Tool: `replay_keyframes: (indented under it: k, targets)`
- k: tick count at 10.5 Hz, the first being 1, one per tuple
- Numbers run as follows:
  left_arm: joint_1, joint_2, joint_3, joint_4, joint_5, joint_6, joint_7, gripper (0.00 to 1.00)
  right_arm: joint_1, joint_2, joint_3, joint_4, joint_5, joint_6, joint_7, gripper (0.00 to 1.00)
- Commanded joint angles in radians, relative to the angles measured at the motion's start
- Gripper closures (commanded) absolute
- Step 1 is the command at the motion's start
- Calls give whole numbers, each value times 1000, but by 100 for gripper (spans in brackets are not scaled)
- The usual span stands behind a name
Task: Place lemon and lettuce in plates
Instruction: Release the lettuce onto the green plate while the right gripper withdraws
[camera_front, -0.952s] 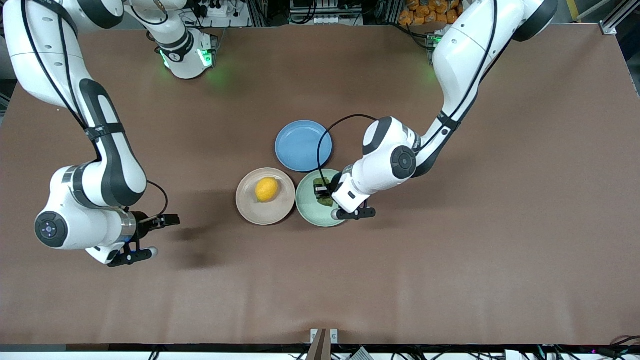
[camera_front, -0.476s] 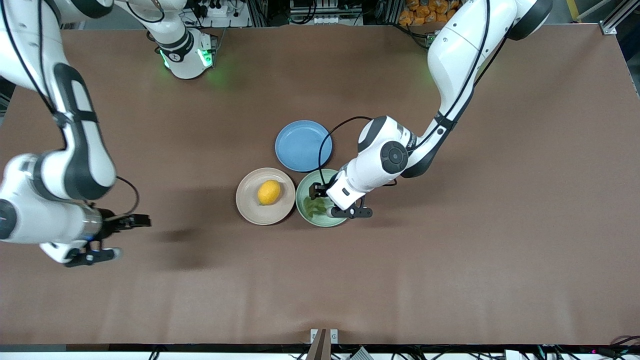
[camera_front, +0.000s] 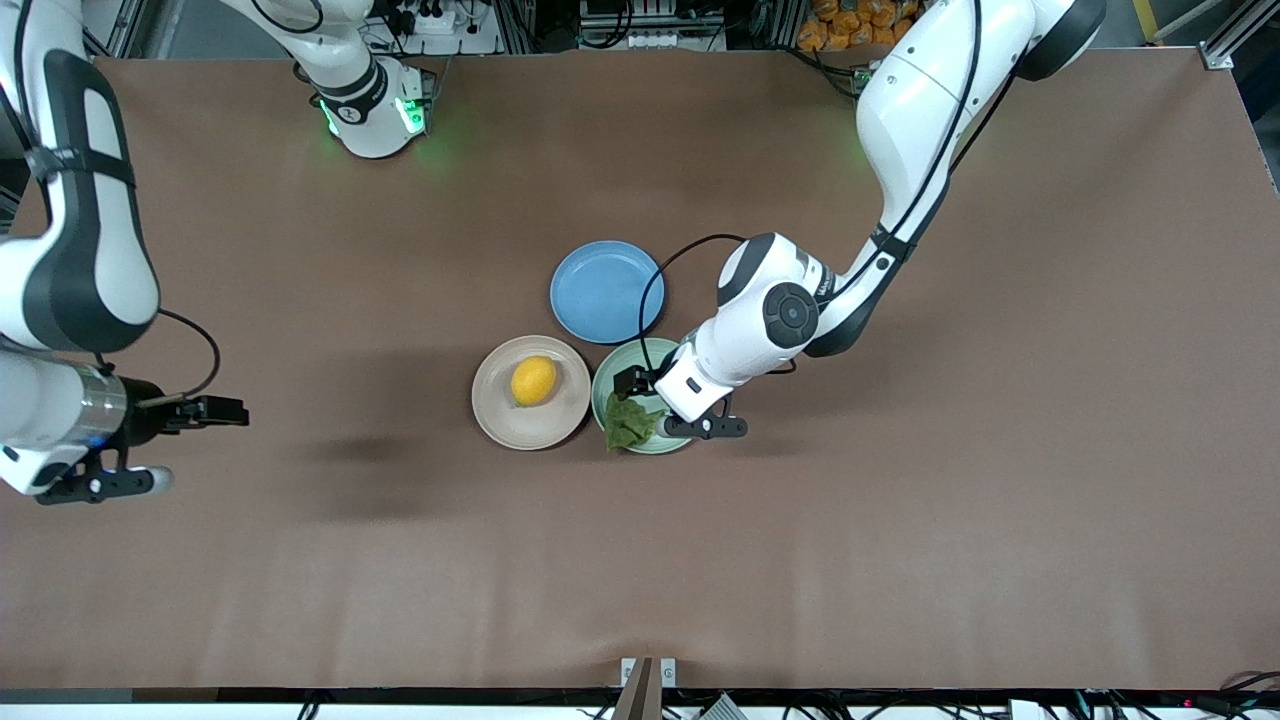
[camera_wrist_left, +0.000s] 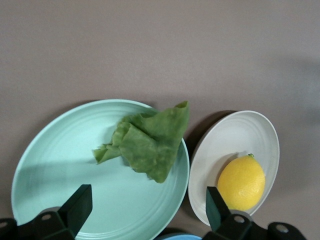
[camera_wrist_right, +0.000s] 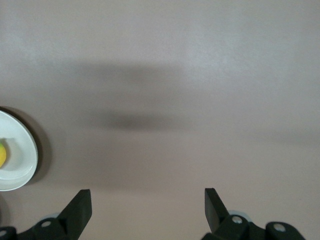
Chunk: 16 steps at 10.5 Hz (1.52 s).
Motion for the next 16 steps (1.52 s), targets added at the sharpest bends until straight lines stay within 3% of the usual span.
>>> replay_keyframes:
  k: [1, 5, 9, 11, 14, 16]
  targets:
    - [9, -49, 7, -55, 124, 2, 4, 0, -9, -96, 13, -26, -12, -53, 45, 0]
    - [94, -173, 42, -159, 318, -10, 4, 0, -9, -210, 15, -24, -9, -177, 48, 0]
    - [173, -241, 60, -158, 341, -79, -39, 0, 38, -302, 6, -26, -13, -275, 56, 0]
    - [222, -279, 68, -160, 346, -191, -31, 0, 131, -331, -93, -27, -4, -315, 73, 0]
    - [252, -314, 70, -163, 344, -298, -49, 0, 150, -339, -126, -27, 2, -314, 102, 0]
    - [289, -394, 70, -199, 346, -384, -91, 0, 168, -348, -167, -30, 4, -314, 113, 0]
